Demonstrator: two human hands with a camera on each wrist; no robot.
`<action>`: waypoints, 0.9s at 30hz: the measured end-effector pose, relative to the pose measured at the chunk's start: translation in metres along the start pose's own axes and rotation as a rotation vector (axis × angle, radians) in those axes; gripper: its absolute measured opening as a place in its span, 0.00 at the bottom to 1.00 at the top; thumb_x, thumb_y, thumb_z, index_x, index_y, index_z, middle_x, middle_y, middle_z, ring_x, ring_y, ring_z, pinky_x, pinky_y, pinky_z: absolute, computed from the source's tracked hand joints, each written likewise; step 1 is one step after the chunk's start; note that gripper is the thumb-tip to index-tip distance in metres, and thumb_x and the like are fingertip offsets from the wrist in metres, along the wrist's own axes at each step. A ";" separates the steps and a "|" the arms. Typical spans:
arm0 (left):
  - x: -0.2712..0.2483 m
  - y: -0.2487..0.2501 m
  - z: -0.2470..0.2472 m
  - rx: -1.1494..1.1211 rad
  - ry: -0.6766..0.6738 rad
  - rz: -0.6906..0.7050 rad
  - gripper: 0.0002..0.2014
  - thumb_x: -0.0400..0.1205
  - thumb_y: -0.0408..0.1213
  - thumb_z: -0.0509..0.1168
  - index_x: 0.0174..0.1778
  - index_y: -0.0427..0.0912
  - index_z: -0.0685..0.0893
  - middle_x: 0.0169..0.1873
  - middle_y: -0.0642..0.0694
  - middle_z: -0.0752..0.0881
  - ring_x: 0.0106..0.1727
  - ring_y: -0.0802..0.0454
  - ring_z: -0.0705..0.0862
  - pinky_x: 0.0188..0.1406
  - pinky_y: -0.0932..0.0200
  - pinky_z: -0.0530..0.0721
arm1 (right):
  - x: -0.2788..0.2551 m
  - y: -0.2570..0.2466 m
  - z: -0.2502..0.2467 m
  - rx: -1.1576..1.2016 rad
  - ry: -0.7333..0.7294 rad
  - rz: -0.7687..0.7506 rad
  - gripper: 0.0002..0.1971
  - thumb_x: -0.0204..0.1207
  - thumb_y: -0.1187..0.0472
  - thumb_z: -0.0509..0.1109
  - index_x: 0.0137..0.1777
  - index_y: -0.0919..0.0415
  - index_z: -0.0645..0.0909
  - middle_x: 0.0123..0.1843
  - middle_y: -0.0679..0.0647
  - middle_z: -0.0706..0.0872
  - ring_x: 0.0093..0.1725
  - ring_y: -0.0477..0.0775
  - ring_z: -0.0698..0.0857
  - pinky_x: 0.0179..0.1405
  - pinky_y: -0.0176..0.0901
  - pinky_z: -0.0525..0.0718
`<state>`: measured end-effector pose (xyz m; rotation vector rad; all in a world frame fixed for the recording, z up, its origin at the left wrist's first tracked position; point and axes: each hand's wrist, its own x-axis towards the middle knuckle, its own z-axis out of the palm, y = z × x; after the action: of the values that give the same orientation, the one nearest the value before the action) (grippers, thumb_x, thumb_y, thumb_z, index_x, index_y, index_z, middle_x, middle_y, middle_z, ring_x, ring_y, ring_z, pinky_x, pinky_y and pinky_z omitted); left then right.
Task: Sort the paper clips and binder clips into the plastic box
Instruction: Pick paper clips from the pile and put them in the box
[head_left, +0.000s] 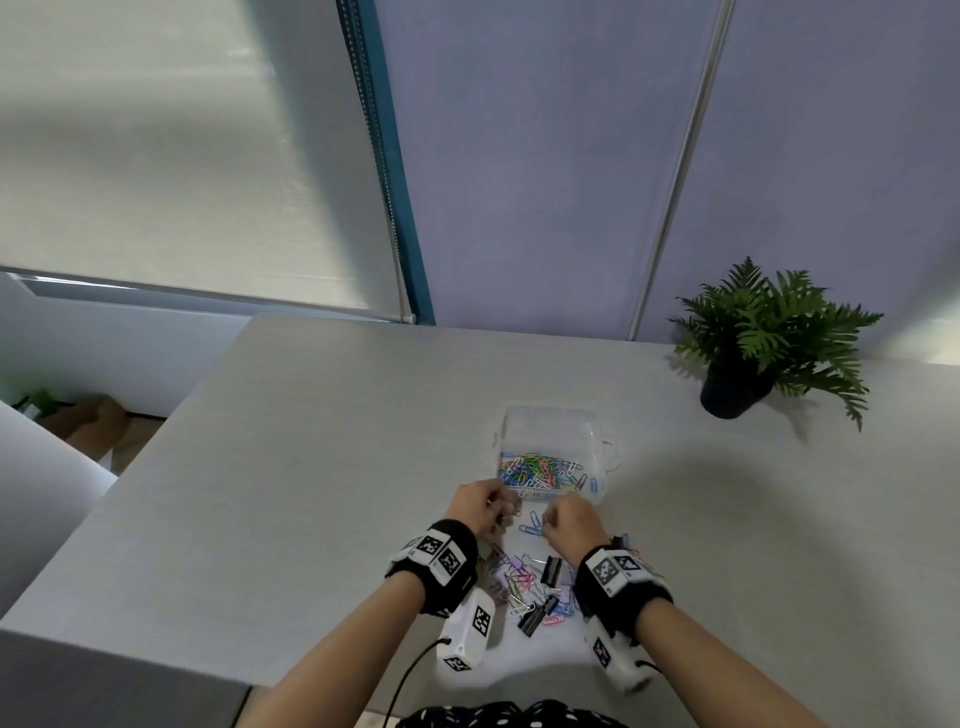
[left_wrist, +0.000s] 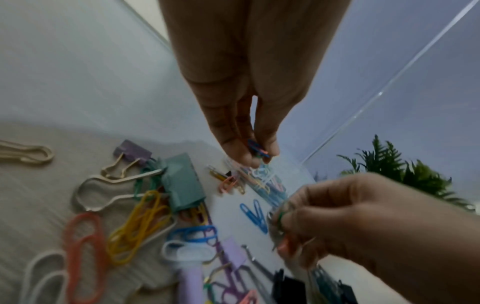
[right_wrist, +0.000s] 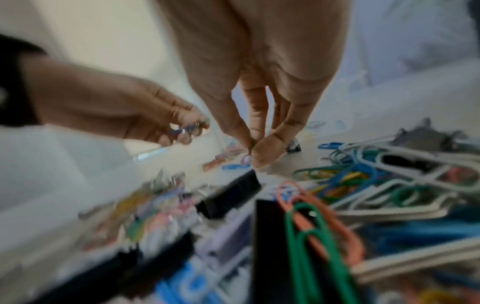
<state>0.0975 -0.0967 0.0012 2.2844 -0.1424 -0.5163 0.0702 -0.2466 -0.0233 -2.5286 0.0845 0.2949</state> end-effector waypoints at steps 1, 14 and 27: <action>0.001 0.000 -0.003 -0.043 0.003 -0.019 0.08 0.82 0.24 0.57 0.48 0.32 0.82 0.41 0.45 0.87 0.22 0.72 0.81 0.24 0.81 0.77 | -0.001 -0.001 0.003 -0.041 0.003 -0.009 0.03 0.75 0.69 0.64 0.43 0.67 0.80 0.50 0.62 0.81 0.47 0.57 0.80 0.49 0.45 0.78; 0.053 0.030 -0.031 -0.065 0.095 -0.038 0.08 0.80 0.31 0.64 0.50 0.32 0.86 0.37 0.41 0.86 0.21 0.64 0.81 0.31 0.71 0.83 | -0.014 -0.017 0.022 -0.176 -0.042 -0.094 0.11 0.77 0.72 0.56 0.56 0.66 0.74 0.60 0.62 0.77 0.50 0.57 0.77 0.46 0.49 0.74; 0.035 0.025 -0.028 0.167 0.217 0.014 0.09 0.78 0.27 0.60 0.47 0.34 0.86 0.48 0.36 0.89 0.53 0.40 0.85 0.56 0.54 0.80 | -0.012 -0.017 0.020 -0.291 -0.139 -0.140 0.15 0.77 0.72 0.56 0.63 0.67 0.72 0.65 0.64 0.76 0.65 0.59 0.75 0.60 0.49 0.71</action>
<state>0.1423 -0.1045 0.0248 2.4832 -0.0974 -0.2543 0.0571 -0.2211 -0.0277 -2.7746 -0.2036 0.4534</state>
